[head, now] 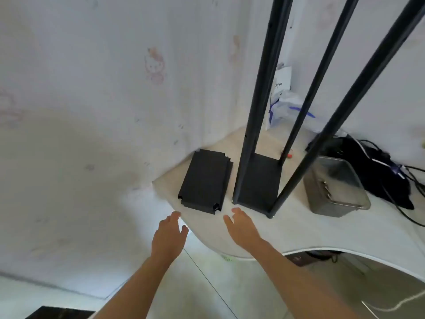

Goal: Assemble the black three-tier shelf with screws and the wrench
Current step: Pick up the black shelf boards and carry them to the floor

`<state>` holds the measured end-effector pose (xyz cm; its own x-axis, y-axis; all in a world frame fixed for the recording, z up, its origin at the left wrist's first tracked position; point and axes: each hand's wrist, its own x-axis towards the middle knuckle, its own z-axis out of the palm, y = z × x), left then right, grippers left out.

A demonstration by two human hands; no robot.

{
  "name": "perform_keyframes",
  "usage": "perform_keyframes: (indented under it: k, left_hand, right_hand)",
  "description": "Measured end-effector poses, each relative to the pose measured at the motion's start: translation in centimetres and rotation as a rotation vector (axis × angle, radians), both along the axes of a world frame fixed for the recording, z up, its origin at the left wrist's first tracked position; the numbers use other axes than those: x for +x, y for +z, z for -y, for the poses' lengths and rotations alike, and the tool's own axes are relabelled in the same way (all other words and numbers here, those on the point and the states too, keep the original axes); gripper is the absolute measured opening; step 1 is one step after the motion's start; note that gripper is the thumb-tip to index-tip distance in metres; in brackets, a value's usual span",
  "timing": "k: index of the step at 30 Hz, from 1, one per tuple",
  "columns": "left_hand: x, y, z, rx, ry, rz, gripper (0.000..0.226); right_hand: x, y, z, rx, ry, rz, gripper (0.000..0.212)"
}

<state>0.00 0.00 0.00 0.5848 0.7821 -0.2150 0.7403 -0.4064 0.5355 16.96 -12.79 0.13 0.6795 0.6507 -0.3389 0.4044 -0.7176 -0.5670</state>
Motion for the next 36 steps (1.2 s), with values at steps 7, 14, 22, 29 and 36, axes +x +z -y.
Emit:
perform_keyframes:
  k: [7, 14, 22, 29, 36]
  left_hand:
    - [5.5, -1.6, -5.6, -0.183, 0.076, 0.078, 0.042]
    - [11.4, -3.0, -10.9, -0.216, 0.083, 0.013, 0.043]
    - [13.7, -4.6, -14.1, -0.311, 0.085, -0.096, 0.049]
    - [15.2, -6.2, -15.5, -0.448, 0.119, -0.086, 0.039]
    - [16.1, -6.5, -16.4, -0.681, 0.240, -0.062, 0.059]
  right_hand:
    - [3.1, -1.7, -5.5, -0.044, 0.022, -0.066, 0.046]
    - [6.1, -2.3, -11.4, -0.166, -0.088, -0.241, 0.056]
    - [9.1, -2.4, -13.8, -0.279, -0.150, -0.407, 0.063]
    - [10.6, -2.6, -15.3, -0.341, -0.194, -0.539, 0.045]
    - [11.1, -2.2, -16.6, -0.313, -0.264, -0.646, 0.041]
